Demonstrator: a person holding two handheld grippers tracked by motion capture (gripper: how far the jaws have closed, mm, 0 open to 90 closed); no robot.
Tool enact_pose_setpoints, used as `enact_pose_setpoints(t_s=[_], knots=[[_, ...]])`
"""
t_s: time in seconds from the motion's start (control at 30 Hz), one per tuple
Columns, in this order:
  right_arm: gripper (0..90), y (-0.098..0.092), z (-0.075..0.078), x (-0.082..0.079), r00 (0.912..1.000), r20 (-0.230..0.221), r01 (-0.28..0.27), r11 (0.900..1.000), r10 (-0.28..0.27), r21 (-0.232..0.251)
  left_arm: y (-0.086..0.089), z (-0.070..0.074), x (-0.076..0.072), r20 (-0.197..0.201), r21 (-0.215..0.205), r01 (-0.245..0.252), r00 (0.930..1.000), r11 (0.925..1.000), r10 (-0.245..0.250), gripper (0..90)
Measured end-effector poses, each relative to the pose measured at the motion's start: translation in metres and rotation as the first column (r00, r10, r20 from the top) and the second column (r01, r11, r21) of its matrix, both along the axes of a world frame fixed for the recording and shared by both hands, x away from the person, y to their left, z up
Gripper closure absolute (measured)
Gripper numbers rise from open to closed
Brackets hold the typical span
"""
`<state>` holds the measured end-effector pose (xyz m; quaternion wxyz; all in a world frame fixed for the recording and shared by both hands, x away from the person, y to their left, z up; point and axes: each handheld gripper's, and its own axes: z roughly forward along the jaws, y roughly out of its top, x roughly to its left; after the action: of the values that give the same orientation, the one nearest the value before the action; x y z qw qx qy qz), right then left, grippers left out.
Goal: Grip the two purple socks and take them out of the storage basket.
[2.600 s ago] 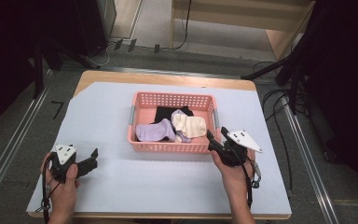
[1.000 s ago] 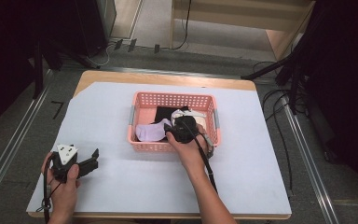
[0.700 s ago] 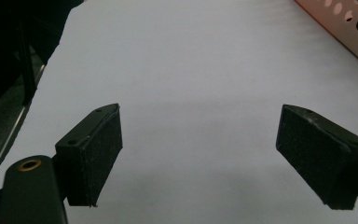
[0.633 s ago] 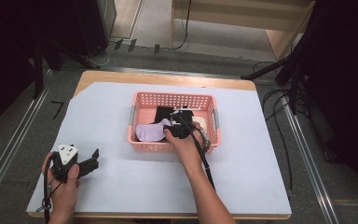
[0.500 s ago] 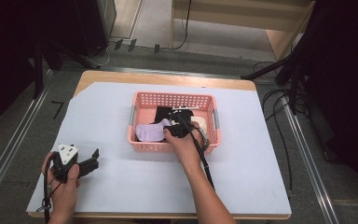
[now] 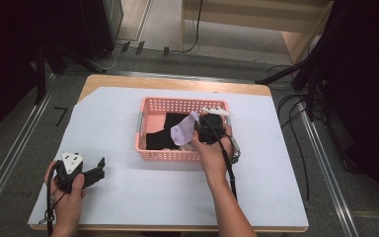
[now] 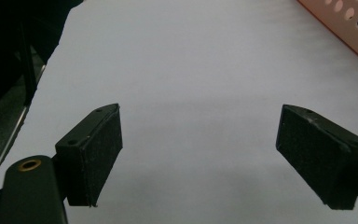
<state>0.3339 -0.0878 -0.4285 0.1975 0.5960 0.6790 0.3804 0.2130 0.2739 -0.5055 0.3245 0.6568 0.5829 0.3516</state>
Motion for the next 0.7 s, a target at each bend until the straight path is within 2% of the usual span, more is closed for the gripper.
enact_pose_setpoints(t_s=[0.03, 0.13, 0.2, 0.23, 0.33, 0.43, 0.47, 0.6, 0.67, 0.7], knots=[[82.9, -0.003, -0.001, 0.001, 1.0000, -0.007, 0.007, 1.000, -0.007, -0.008, 0.000, 0.000, 0.000, -0.001, 0.005, 0.000, 1.0000, 1.0000, 0.000, 15.3], [81.1, -0.003, -0.004, 0.003, 0.9993, -0.031, -0.020, 1.000, 0.020, 0.011, 0.000, 0.000, 0.000, -0.003, 0.009, 0.002, 1.0000, 1.0000, -0.002, 15.3], [78.1, 0.004, -0.011, 0.005, 0.9962, -0.048, -0.072, 0.997, 0.073, 0.010, 0.000, 0.000, 0.000, -0.007, 0.013, 0.003, 1.0000, 0.9999, -0.003, 15.3], [74.5, 0.013, -0.016, 0.006, 0.9903, -0.058, -0.125, 0.992, 0.126, 0.023, 0.000, 0.000, 0.000, -0.007, 0.013, 0.004, 1.0000, 0.9999, -0.003, 15.3], [70.1, 0.023, -0.021, 0.007, 0.9863, -0.071, -0.147, 0.989, 0.148, 0.022, 0.000, 0.000, 0.000, -0.003, 0.010, 0.003, 1.0000, 0.9999, -0.003, 15.3], [64.3, 0.033, -0.026, 0.012, 0.9796, -0.106, -0.167, 0.985, 0.171, 0.040, 0.000, 0.000, 0.000, -0.001, 0.006, 0.003, 1.0000, 1.0000, -0.003, 15.3], [61.5, 0.039, -0.029, 0.014, 0.9756, -0.123, -0.179, 0.983, 0.182, 0.031, 0.000, 0.000, 0.000, -0.001, 0.004, 0.003, 1.0000, 1.0000, -0.003, 15.3], [59.7, 0.046, -0.032, 0.017, 0.9725, -0.139, -0.185, 0.982, 0.187, 0.029, -0.001, 0.000, 0.000, -0.003, 0.005, 0.003, 1.0000, 1.0000, -0.003, 15.3], [59.6, 0.054, -0.035, 0.019, 0.9641, -0.171, -0.204, 0.979, 0.203, 0.015, -0.001, 0.000, 0.000, -0.005, 0.007, 0.004, 1.0000, 1.0000, -0.004, 15.3], [59.6, 0.054, -0.035, 0.019, 0.9641, -0.171, -0.204, 0.979, 0.203, 0.015, -0.001, 0.000, 0.000, -0.005, 0.007, 0.004, 1.0000, 1.0000, -0.004, 15.3]])
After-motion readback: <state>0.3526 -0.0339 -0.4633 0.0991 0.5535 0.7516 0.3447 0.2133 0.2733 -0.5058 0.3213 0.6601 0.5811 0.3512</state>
